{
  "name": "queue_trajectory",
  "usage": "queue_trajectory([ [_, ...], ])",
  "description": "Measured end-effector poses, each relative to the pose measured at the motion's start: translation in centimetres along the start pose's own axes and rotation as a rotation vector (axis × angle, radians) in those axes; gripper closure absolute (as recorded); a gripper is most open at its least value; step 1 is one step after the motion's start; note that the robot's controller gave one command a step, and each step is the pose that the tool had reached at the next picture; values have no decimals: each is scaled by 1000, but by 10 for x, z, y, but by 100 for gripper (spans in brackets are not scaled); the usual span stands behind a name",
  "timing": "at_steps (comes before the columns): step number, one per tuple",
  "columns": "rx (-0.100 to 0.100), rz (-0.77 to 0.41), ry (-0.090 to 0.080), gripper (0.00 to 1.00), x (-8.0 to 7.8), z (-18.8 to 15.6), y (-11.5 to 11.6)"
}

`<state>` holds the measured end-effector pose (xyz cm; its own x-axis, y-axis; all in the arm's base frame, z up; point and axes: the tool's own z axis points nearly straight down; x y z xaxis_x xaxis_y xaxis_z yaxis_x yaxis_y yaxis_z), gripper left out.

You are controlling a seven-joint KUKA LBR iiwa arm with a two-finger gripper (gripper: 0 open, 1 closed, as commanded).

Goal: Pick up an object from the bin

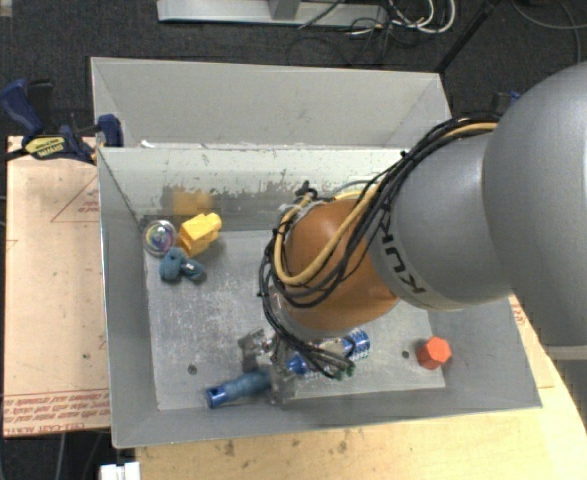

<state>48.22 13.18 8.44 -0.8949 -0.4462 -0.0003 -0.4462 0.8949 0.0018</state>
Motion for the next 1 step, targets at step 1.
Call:
queue_trajectory([
  [1, 3, 9, -10, 100, -15, -136, 7],
])
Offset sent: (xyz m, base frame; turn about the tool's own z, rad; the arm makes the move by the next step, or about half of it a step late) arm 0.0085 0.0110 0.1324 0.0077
